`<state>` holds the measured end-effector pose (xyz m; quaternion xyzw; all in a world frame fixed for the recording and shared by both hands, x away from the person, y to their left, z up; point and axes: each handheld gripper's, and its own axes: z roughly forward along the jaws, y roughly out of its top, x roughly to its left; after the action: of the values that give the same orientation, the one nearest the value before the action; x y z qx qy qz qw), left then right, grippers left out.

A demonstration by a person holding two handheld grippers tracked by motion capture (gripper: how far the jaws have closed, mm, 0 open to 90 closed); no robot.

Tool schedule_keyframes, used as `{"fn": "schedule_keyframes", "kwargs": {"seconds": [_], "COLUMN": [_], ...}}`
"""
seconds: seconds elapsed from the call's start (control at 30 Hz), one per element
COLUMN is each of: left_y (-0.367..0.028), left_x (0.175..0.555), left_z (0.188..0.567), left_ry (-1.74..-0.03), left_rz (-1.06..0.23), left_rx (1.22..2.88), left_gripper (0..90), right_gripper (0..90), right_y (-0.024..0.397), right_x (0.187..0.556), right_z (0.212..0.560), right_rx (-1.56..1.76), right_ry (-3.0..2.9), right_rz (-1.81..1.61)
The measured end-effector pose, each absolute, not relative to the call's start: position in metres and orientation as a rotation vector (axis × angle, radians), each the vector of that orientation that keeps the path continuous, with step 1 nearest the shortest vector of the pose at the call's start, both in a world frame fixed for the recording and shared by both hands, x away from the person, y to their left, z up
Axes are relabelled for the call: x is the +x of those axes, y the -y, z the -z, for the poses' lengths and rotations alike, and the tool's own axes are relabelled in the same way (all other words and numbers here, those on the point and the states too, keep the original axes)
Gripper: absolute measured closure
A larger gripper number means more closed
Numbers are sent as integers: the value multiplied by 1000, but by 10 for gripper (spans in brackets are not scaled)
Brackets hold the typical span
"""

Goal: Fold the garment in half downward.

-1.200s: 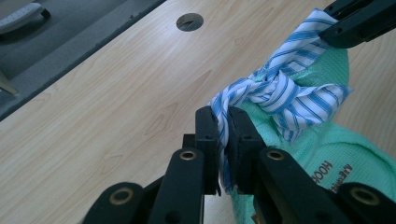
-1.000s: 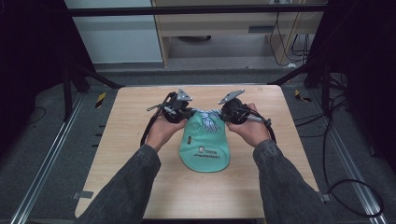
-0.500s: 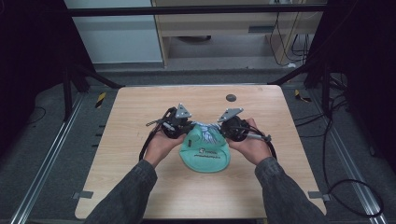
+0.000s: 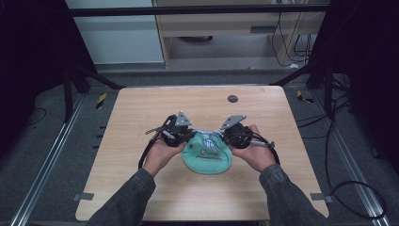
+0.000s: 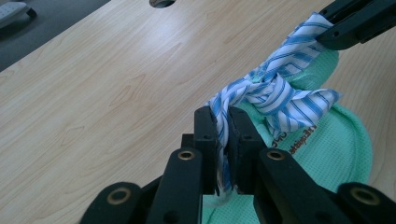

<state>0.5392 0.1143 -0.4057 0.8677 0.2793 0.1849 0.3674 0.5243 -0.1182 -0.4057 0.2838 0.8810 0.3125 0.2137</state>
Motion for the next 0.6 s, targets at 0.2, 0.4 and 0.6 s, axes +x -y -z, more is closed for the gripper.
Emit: {"fn": "schedule_keyframes", "kwargs": {"seconds": [0.2,0.4,0.6], "left_y": [-115,-115,-114], "left_x": [532,525,522], "left_z": [409,411,414], "left_ry": [-717,-711,-708], "left_rz": [-463,-461,-448], "left_rx": [2230,2232,2231], "left_gripper": [831,819,824], "right_gripper": [843,842,842], "right_y": [118,120,122], "right_x": [521,516,515], "right_z": [407,410,412], "right_rx": [770,772,770], "right_ry": [-2460,-2472,-2479], "right_rz": [-861,-864,-861]}}
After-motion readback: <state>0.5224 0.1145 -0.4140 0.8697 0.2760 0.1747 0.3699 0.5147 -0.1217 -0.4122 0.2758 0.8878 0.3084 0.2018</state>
